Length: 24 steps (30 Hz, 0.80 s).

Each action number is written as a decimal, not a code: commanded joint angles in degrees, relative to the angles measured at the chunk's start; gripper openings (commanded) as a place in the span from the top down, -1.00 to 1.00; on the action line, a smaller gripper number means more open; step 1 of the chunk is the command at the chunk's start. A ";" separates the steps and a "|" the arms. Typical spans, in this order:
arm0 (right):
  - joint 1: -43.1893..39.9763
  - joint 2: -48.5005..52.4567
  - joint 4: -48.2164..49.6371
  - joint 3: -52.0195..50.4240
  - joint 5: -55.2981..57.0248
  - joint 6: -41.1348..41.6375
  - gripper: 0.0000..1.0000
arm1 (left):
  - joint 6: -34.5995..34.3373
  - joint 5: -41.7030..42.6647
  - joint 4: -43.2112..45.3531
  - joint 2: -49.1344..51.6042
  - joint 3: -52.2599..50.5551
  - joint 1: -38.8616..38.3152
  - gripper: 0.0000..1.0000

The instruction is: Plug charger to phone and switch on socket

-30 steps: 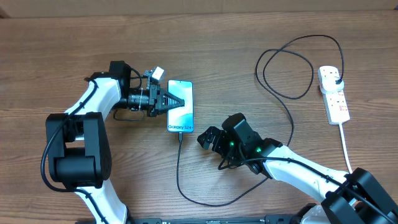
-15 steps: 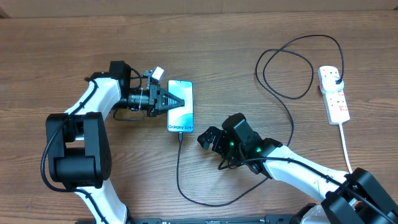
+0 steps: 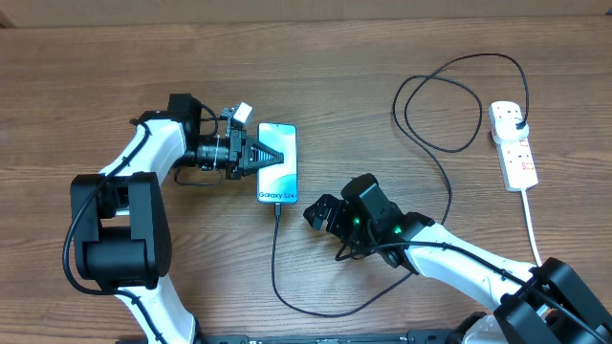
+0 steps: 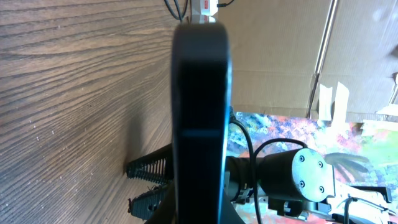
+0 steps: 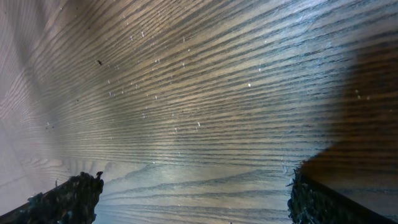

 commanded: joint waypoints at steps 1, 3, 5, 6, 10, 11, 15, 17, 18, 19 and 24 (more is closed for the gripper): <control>0.28 -0.09 0.09 -0.02 0.79 -0.37 -1.00 | -0.74 3.30 -0.04 -0.98 0.55 0.22 0.92; 0.28 -0.09 0.11 -0.02 0.79 -0.37 -1.00 | -0.72 2.19 0.24 -0.98 0.55 0.22 0.91; 0.28 -0.09 0.09 -0.02 0.79 -0.37 -1.00 | -0.72 0.81 1.03 -0.98 0.55 0.22 0.92; 0.28 -0.09 0.09 -0.02 0.79 -0.37 -1.00 | -0.72 0.52 1.55 -0.98 0.55 0.20 0.91; 0.28 -0.09 0.00 -0.02 1.40 -0.39 -1.00 | -0.72 0.26 2.05 -0.98 0.55 0.17 0.92; 0.28 -0.09 -0.33 -0.02 1.40 -0.42 -1.00 | -0.72 0.00 2.08 -0.98 0.55 0.17 0.92; 0.28 -0.11 -0.20 -0.02 0.37 -0.42 -1.00 | -0.72 -1.62 3.02 -0.98 0.55 0.17 0.92; 0.13 -0.11 1.07 -0.02 -1.14 -1.68 -1.00 | -0.72 -1.60 3.08 -0.98 0.55 0.17 0.92; -0.09 -0.11 2.21 -0.02 -2.58 -3.52 -1.00 | -0.72 -1.55 3.10 -0.98 0.55 0.17 0.92; -0.76 -0.11 4.13 0.00 -6.01 -6.23 -1.00 | -0.74 -1.57 3.19 -0.98 0.55 0.17 0.92; -7.30 -0.11 8.76 0.00 -21.16 -7.96 -1.00 | -0.72 -2.58 3.50 -0.98 0.55 0.17 0.92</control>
